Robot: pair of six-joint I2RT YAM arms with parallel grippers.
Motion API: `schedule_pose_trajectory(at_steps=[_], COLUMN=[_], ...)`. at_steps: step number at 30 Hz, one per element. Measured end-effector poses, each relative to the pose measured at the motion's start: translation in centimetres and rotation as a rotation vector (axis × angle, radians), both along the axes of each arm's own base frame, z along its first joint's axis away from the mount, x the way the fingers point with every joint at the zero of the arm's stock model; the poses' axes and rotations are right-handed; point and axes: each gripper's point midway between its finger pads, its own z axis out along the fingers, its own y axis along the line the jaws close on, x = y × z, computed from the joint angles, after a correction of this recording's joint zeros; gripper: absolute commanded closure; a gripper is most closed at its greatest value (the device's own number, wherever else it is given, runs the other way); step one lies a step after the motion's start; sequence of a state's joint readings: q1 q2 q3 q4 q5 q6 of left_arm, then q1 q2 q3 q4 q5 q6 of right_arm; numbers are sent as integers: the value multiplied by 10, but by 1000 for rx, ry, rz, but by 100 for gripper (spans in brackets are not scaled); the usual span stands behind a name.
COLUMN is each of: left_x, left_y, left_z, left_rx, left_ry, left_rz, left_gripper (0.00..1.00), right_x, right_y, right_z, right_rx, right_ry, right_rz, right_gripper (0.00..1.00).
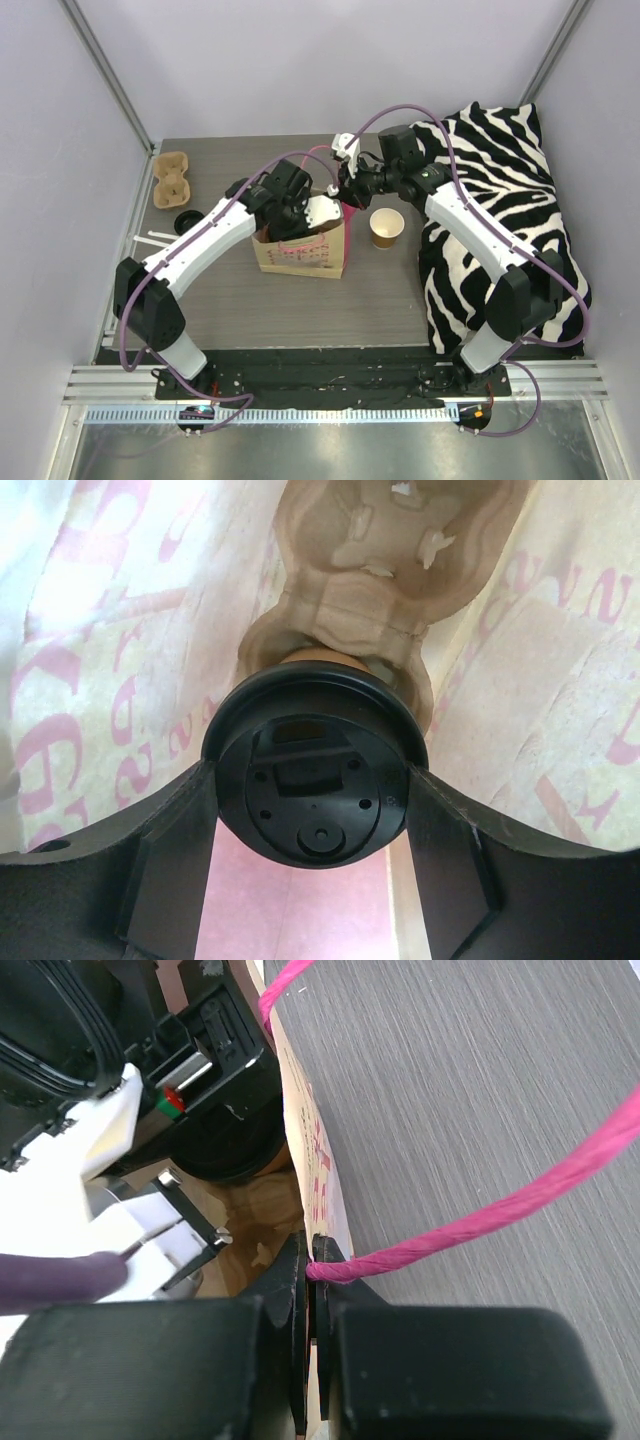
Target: Pack the takeout coffee
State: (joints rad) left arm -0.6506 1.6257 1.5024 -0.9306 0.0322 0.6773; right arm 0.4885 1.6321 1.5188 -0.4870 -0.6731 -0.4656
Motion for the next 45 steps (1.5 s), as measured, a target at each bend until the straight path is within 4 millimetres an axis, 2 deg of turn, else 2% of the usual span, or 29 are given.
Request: schedule_pose_trajectory(at_steps=[4,13,20,25,33,35,41,45], left_x=[-3,4,0,2,-15,-13,-4,-11], left_y=[1,-7,-8,-12,3,0,-13,-13], left_z=[3,33,38,62,89,102,170,189], left_rx=[1,-55,-63,-106,-89,-119,-313,-379], left_ry=[14,-27,-13,-38,22,7,-124,-137], left_rz=[2,5,-1,7,61,78,112,132], left_gripper=[24,18,17,13,13,13,15,17], right_x=[1,1,2,2,3,4,2,2], right_y=[0,-1,-1,-1,4,3,-4,-5], right_z=[0,0,0,0,15,16,-3,-5], right_rx=[-3,-8,-13,-17,26,23,-29,-37], right_ry=[-11,-28,-40,-48,-95,-103,-63,-70], right_rz=[6,15,22,27,50,47,39,46], right_gripper=[99,99,99,99,99,99,99,99])
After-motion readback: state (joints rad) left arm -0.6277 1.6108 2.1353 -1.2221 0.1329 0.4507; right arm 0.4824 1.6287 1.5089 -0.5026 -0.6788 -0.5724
